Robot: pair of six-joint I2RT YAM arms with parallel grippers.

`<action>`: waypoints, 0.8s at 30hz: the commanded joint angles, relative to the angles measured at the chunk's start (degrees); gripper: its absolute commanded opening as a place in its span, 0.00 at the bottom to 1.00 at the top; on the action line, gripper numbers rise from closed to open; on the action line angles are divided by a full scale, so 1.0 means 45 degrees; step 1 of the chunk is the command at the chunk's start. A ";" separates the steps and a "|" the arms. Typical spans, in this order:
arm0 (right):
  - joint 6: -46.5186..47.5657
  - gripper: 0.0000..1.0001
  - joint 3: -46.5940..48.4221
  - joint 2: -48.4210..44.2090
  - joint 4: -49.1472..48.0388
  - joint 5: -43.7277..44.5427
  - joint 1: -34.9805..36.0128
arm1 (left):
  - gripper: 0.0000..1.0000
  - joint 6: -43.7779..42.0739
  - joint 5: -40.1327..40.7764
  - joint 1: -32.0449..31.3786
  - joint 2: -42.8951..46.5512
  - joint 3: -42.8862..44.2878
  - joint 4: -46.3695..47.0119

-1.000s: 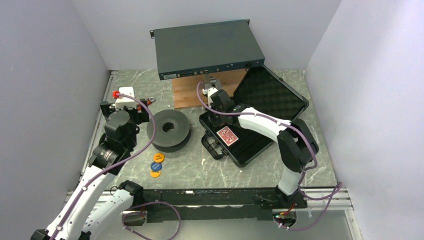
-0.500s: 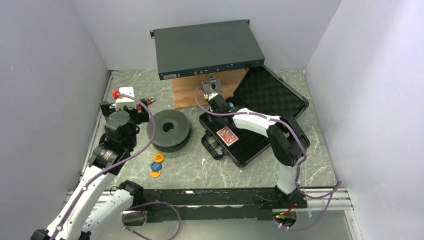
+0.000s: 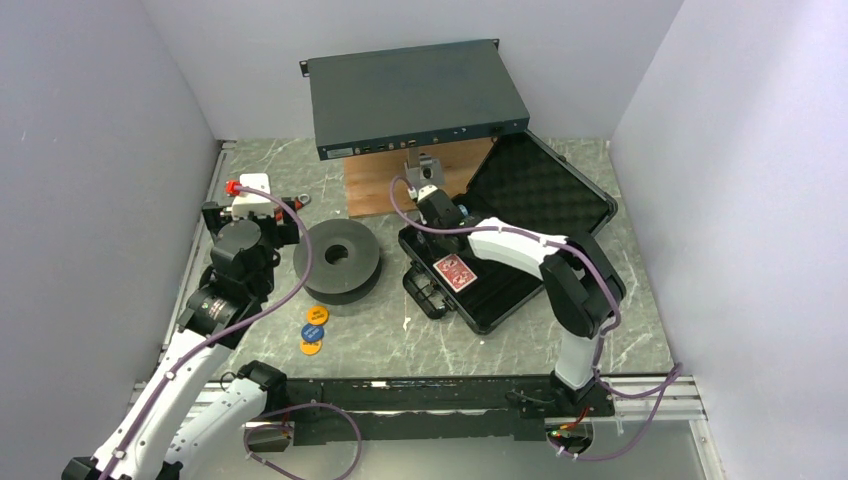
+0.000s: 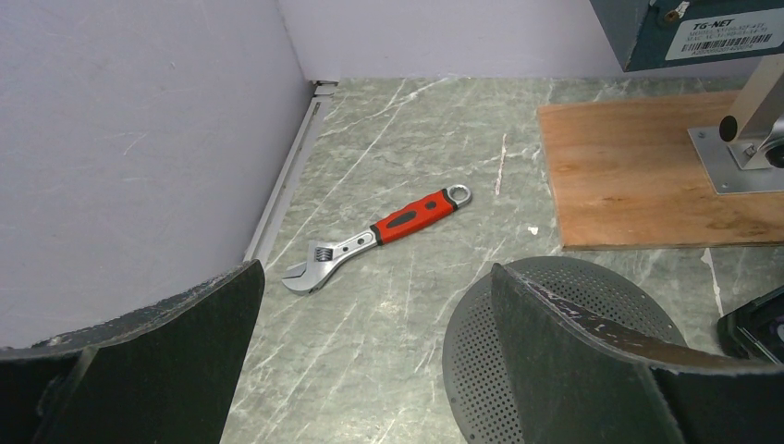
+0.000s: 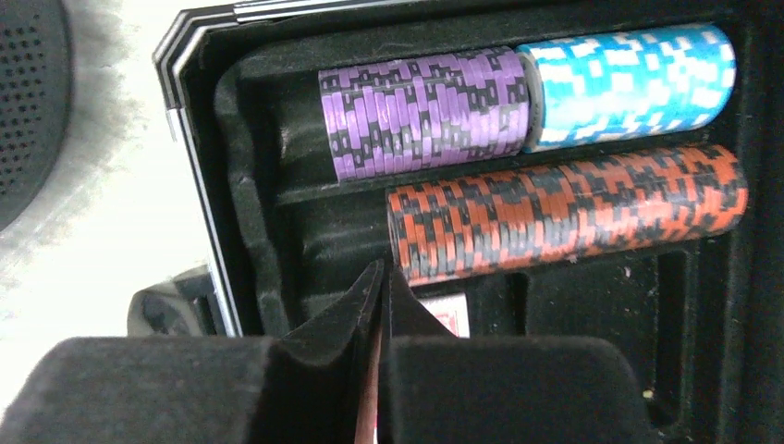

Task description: Pack up texas hold em set

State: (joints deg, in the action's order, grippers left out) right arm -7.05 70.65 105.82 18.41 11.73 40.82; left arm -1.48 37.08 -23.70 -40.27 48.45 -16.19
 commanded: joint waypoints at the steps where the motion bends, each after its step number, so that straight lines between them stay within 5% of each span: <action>1: 0.0180 0.10 0.0051 -0.1579 0.0114 0.0163 0.0109 | 0.99 -0.0140 -0.0114 0.0053 0.0043 0.0377 0.0203; 7: 0.0224 0.42 -0.0098 -0.2885 0.0088 -0.0208 0.0427 | 0.99 -0.0240 -0.0565 0.0053 -0.0041 0.0483 -0.0072; 18: 0.0397 0.76 -0.1130 -0.5184 -0.0537 -0.0715 0.0500 | 0.99 -0.0799 -0.2244 0.0053 -0.0523 0.0621 -0.0630; 24: 0.0716 0.98 -0.1706 -0.6114 -0.0912 -0.0412 0.0500 | 0.99 0.0008 -0.4128 0.0072 -0.1682 0.2685 -0.3646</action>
State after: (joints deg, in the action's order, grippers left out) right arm -5.15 64.49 82.15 17.93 9.34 43.07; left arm -3.68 25.71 -23.68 -45.54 52.90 -24.27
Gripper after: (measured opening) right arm 0.935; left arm 0.989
